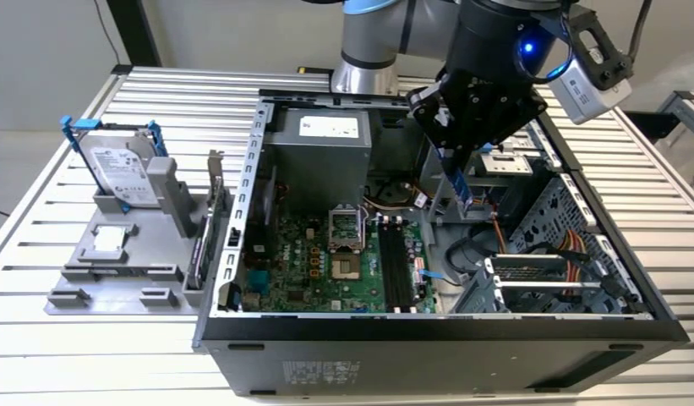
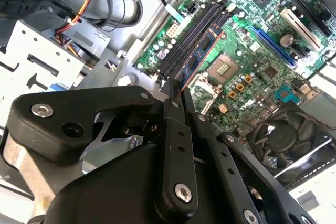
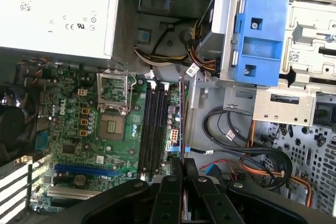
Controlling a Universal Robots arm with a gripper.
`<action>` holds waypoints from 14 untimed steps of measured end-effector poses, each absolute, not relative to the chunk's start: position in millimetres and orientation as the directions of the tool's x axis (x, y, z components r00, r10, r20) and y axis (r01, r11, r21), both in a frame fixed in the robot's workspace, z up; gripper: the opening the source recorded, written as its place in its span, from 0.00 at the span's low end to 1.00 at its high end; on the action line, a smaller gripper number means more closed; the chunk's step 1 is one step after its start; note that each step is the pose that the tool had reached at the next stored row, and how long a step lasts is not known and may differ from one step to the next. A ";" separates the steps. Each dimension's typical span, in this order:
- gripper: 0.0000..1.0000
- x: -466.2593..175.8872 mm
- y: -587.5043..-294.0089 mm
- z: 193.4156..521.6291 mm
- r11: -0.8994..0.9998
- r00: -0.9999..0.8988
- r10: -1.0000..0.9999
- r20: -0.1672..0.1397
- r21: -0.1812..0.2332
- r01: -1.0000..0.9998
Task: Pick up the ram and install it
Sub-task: 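Insert the ram into the slot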
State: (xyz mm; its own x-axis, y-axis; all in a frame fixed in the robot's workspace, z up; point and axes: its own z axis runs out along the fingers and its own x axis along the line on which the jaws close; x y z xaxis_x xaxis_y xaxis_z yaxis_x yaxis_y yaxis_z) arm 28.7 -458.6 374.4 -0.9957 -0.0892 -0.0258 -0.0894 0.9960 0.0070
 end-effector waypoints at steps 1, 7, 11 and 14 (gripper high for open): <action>0.00 29.1 -458.6 374.2 0.996 -0.996 -0.087 -0.025 0.007 -0.087; 0.00 29.8 -458.6 372.6 0.999 -0.998 -0.053 -0.024 0.007 -0.053; 0.00 32.3 -458.6 370.1 0.999 -0.999 -0.045 -0.019 0.007 -0.045; 0.00 32.8 -458.6 368.3 0.999 -0.999 -0.043 -0.016 0.009 -0.043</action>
